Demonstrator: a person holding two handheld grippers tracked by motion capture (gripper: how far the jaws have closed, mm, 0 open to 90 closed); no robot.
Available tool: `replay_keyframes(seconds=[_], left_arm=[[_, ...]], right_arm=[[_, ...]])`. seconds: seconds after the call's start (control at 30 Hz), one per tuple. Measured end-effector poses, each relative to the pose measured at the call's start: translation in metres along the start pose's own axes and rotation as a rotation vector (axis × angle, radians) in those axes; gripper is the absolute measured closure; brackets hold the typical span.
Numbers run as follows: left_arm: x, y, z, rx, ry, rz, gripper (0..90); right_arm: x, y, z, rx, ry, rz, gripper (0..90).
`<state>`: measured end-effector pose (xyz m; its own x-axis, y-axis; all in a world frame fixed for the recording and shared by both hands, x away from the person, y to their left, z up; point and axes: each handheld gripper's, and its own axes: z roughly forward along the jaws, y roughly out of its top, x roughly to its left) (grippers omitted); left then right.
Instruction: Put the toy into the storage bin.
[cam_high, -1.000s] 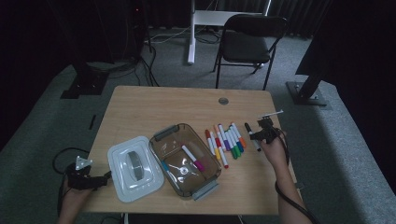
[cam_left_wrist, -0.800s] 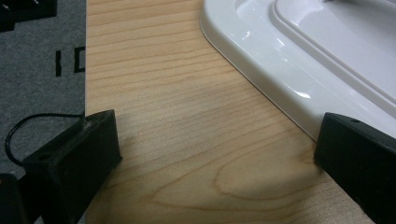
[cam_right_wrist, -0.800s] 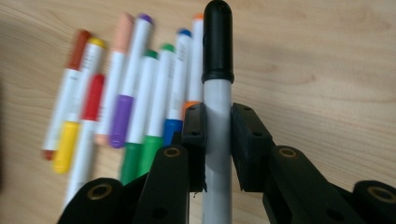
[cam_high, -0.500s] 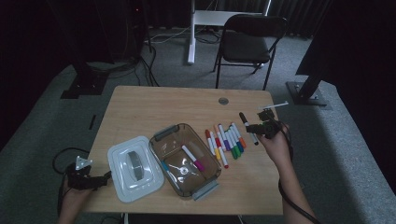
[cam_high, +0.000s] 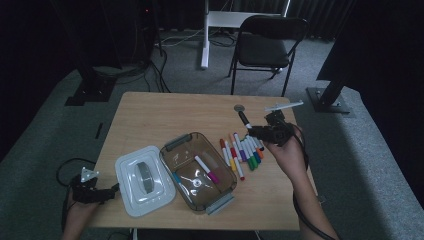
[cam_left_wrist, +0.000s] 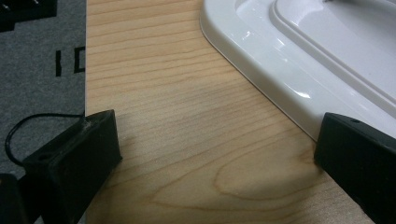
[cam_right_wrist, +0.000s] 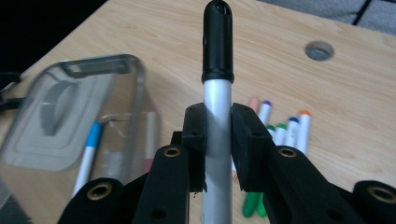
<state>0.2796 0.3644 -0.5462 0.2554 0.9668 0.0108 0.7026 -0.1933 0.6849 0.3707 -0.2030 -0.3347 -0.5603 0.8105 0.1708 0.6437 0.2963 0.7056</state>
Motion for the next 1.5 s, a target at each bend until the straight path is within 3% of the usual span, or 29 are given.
replay_keyframes(seconds=[0.13,0.27,0.3,0.63,0.77,1.0,1.2,1.5], left_arm=[[0.000,0.000,0.000,0.000,0.000,0.000,0.7],[0.000,0.000,0.000,0.001,0.000,0.000,0.7],[0.000,0.000,0.000,0.001,0.000,0.001,0.7],[0.000,0.000,0.000,0.000,0.000,0.000,0.7],[0.000,0.000,0.000,0.000,0.000,0.001,0.7],[0.000,0.000,0.000,0.000,0.000,0.000,0.7],[0.000,0.000,0.000,0.000,0.000,0.003,0.7],[0.000,0.000,0.000,-0.001,0.000,0.000,0.7]], right_arm=[[0.021,0.008,-0.004,-0.018,0.041,-0.032,76.6],[0.025,0.009,-0.005,-0.022,0.049,-0.033,76.6],[0.041,0.016,-0.005,-0.026,0.073,-0.051,76.6],[0.089,0.027,0.013,0.006,0.150,-0.114,76.6],[0.107,0.026,0.028,0.034,0.198,-0.130,76.6],[0.128,0.017,0.063,0.123,0.236,-0.150,76.6],[0.142,0.004,0.098,0.205,0.244,-0.155,76.6],[0.153,-0.008,0.139,0.332,0.236,-0.160,76.6]])
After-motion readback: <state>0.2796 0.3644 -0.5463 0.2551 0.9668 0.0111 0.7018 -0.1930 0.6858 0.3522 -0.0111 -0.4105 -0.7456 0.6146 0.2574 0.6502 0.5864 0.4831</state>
